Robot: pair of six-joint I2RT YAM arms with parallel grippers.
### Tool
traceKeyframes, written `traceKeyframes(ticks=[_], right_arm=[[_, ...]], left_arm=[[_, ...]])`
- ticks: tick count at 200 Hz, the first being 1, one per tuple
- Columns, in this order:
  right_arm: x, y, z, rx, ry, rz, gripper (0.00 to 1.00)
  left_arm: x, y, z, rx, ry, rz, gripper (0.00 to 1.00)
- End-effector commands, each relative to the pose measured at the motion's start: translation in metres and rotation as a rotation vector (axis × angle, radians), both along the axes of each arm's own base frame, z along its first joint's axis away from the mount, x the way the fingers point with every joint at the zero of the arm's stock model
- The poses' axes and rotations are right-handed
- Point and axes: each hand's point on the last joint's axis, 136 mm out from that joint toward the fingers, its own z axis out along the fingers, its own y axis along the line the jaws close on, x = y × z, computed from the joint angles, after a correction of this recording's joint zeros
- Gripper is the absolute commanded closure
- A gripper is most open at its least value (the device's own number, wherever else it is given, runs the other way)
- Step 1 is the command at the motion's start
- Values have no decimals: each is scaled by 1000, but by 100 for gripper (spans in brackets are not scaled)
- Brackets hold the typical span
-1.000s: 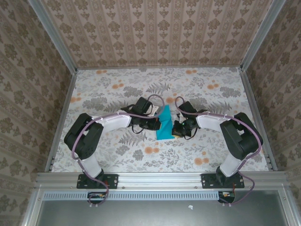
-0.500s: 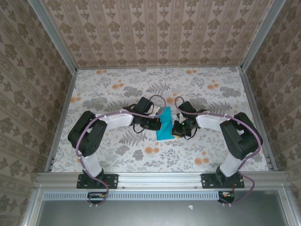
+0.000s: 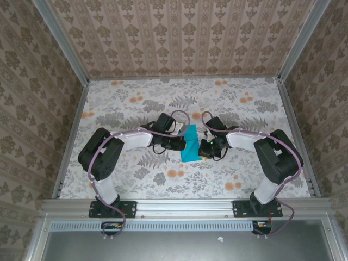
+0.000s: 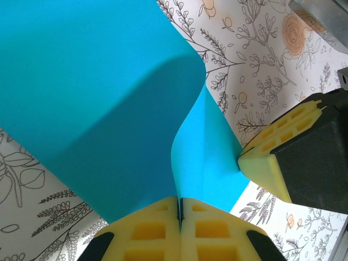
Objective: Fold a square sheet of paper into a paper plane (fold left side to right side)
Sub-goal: Fold the triangle a second time at the center of the table.
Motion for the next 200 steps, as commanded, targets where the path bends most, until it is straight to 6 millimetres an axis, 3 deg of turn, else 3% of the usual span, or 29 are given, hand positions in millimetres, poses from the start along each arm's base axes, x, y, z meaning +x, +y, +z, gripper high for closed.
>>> traceKeyframes(ticks=[1,200], right_arm=[[-18,-13,-21,-90,80,9,98],[-19,-11,-22,-92,91,21,98]], left_arm=[[2,4,-6,6,7,6,95],[-3,11,-22,38,21,0,91]])
